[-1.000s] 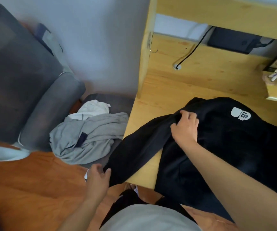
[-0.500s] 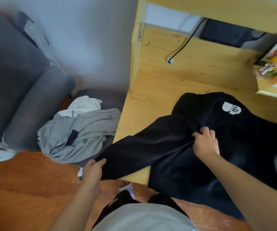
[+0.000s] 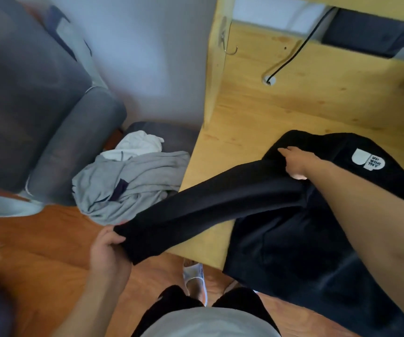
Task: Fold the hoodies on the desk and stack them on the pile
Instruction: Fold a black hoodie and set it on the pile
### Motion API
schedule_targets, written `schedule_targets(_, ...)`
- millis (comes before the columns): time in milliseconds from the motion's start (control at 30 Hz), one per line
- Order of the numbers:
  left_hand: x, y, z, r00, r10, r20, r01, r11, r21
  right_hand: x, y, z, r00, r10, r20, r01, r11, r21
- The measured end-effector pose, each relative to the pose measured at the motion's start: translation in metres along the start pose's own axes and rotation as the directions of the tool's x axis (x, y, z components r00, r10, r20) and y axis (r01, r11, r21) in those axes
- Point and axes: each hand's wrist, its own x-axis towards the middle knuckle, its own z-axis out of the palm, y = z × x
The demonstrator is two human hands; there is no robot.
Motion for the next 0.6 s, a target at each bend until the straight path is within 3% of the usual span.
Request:
schedule_targets(67, 0.007, 0.002, -0.002, 1.000, -0.021, 0.002, 0.021, 0.999, 0.043, 0.008, 0.003, 0.003, 0.998, -0.054, 0.042, 0.055, 0.998, -0.027)
schedule_targets(200, 0.004, -0.028, -0.004, 0.989, -0.133, -0.061, 0.146, 0.903, 0.404, 0.014, 0.007, 0.020, 0.991, -0.131, 0.018, 0.132, 0.989, -0.066)
schedule_targets(333, 0.000, -0.054, -0.007, 0.932, -0.328, -0.156, 0.363, 0.854, 0.374, 0.010, 0.014, 0.025, 0.978, -0.178, -0.106, 0.172, 0.983, -0.057)
schedule_targets(467, 0.000, -0.049, -0.001, 0.961, -0.233, -0.152, 0.277, 0.844, 0.459, 0.012, 0.020, 0.025, 0.956, -0.132, -0.261, 0.130, 0.991, -0.026)
schedule_targets(567, -0.015, -0.039, -0.005, 0.984, -0.180, -0.006, 0.169, 0.910, 0.379, 0.015, 0.021, 0.022, 0.976, -0.073, -0.206, 0.075, 0.997, 0.001)
schedule_targets(600, -0.022, -0.038, -0.010, 0.982, -0.183, 0.034, 0.151, 0.890, 0.429, 0.016, 0.021, 0.022, 0.984, -0.050, -0.173, 0.057, 0.998, 0.035)
